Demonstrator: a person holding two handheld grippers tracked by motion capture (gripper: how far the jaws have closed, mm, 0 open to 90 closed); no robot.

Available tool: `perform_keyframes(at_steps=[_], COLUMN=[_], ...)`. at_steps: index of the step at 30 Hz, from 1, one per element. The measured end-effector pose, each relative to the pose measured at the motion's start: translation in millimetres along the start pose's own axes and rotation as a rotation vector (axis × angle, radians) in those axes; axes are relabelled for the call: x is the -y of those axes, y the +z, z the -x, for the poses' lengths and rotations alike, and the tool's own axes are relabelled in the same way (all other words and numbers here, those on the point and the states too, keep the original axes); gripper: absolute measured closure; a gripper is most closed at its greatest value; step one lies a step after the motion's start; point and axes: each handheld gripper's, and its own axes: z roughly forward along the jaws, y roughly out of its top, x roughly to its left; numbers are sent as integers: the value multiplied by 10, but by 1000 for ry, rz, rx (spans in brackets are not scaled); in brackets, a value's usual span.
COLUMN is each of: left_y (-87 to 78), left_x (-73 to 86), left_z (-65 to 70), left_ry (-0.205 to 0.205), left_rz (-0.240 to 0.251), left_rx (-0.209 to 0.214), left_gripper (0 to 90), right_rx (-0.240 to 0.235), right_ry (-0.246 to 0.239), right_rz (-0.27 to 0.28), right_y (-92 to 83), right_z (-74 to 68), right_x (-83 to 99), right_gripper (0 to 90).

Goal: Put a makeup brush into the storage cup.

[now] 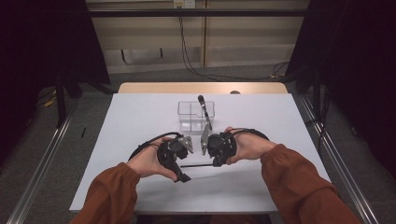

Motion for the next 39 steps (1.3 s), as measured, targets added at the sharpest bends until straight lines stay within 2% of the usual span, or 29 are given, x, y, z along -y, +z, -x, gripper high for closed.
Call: perform_keyframes(at_steps=[4, 8, 9, 11, 12, 14, 17, 23, 30, 39], left_y=[-16, 3, 11, 15, 14, 6, 7, 38, 51, 54], left_x=[-9, -31, -33, -36, -38, -45, -55, -71, -84, -74], left_z=[-59, -91, -90, -88, -90, -102, -106, -110, -89, -95], left_ry=[-43, -33, -50, -33, -47, -40, -51, -38, -27, -15], left_rz=[13, -7, -8, -14, -7, -10, 1, 5, 2, 6], left_rx=[12, 12, 23, 16, 22, 18, 22, 23, 34, 52], left_gripper=[359, 485, 516, 609, 607, 640, 662, 705, 832, 855], right_rx=[-9, -8, -6, -6, -7, -2, -7, -12, 1, 1], right_ry=[0, -2, -1, 3, 1, 0, 2, 4, -3, 8], right_rz=[0, 5, 8, 8, 7, 13, 27, 35, 40, 51], right_y=[12, 16, 18, 14, 10, 6, -14, -2, -4, -1], right_z=[-3, 0, 0, -3, -3, -1, 5, 1, 7, 14], right_x=[-6, -12, -12, -12, -11, -6, 11, 23, 27, 44], right_gripper=[868, 868, 868, 868, 868, 868, 868, 868, 868, 862])
